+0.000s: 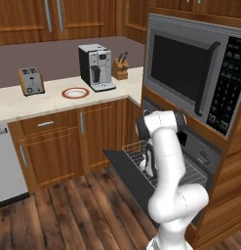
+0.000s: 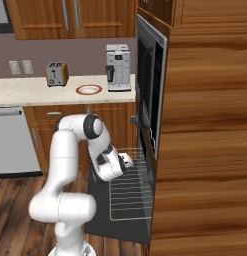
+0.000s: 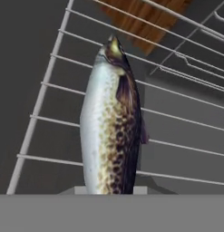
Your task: Place the fish on the rack of the oven, and slide the rack back inside. Close the oven door.
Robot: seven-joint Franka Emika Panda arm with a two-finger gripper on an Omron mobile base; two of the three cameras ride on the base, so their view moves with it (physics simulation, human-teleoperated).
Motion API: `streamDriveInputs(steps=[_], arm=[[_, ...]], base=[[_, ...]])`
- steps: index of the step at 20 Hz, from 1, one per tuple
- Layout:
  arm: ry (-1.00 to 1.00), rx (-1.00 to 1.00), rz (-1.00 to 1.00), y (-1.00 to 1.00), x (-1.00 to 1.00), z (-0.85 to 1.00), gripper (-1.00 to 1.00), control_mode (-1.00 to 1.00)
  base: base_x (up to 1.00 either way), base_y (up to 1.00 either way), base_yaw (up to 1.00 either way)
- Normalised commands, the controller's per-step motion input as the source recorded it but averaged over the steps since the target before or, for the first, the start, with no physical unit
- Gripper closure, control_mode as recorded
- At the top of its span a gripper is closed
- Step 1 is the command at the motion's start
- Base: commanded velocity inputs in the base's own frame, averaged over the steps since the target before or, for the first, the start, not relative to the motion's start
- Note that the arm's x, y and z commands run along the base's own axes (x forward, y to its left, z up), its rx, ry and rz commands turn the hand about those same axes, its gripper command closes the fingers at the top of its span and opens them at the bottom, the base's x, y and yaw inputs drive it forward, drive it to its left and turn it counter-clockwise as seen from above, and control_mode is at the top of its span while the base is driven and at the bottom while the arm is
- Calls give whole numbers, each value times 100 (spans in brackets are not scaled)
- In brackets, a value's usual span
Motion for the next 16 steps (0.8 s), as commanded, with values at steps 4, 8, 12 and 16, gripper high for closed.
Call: streamDriveInputs(steps=[4, 8, 12, 16], arm=[[0, 0, 0, -38, 21, -44, 100, -100], [0, 0, 0, -34, 26, -39, 100, -100], [0, 0, 0, -36, 37, -34, 100, -100], [2, 0, 4, -6, 27, -45, -100, -100]], base=[[0, 0, 0], [0, 0, 0], [0, 0, 0], [0, 0, 0]])
